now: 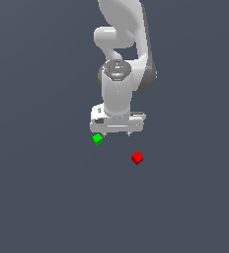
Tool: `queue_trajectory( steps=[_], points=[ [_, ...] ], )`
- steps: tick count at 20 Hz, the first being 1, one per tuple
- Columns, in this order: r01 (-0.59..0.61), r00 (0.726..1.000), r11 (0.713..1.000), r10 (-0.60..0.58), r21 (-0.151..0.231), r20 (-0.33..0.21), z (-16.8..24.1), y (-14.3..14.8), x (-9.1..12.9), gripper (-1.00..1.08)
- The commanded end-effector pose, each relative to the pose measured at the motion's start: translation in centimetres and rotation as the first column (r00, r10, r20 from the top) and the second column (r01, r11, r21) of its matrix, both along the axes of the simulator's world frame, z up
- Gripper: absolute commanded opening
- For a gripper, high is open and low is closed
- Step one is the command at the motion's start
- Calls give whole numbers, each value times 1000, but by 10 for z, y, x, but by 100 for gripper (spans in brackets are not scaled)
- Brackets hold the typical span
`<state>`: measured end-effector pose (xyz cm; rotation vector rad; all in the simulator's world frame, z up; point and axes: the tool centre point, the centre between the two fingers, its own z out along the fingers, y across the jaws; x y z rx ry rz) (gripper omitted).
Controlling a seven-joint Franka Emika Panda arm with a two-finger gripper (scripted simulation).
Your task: Stack the red cube on top of the green cube.
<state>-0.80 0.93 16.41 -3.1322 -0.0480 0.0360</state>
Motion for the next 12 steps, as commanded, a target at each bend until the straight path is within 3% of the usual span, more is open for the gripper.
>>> queue_trajectory(
  steps=[1,12],
  points=[
    [0,1000,1000,0,0,0,0,0,0,100],
    [-124,992,992,124,1,5,-20,19,14,100]
  ],
)
